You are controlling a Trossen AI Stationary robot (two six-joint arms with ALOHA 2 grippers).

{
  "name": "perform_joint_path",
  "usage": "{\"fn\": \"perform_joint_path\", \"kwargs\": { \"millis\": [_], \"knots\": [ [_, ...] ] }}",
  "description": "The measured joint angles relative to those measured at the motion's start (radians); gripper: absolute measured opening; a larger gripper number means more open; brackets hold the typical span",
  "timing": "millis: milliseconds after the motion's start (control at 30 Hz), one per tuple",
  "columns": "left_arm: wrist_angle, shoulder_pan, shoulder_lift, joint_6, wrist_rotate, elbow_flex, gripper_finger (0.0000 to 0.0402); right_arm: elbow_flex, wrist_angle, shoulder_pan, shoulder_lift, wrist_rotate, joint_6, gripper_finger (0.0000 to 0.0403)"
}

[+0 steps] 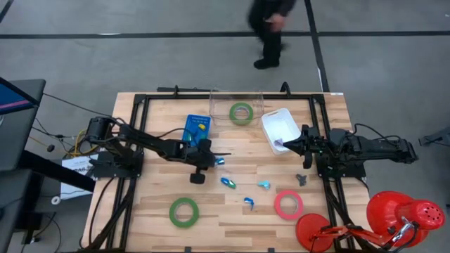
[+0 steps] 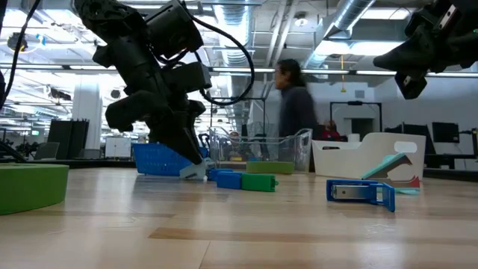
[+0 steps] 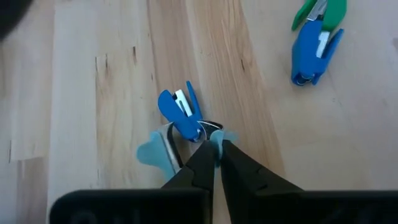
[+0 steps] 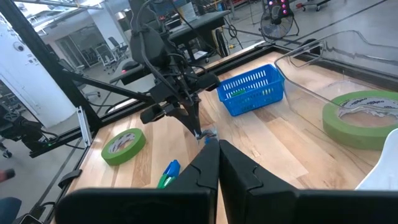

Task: Pick and place Stapler, Stapler remover, tape
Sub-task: Put the gray staple remover into the white bin

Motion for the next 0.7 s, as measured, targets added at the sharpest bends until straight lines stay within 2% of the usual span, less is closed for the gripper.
{"fn": "perform_joint_path", "kwargs": {
  "millis": [433, 700],
  "knots": [
    [0.003, 0.0, -0.145, -0.001, 0.003, 0.0, 0.0009, 0.0, -0.001, 0.0, 0.0, 0.0, 0.0, 0.0],
    [0.007, 0.017, -0.178, -0.001, 0.002, 0.0, 0.0009, 0.0, -0.001, 0.0, 0.0, 0.0, 0.0, 0.0]
  ]
}}
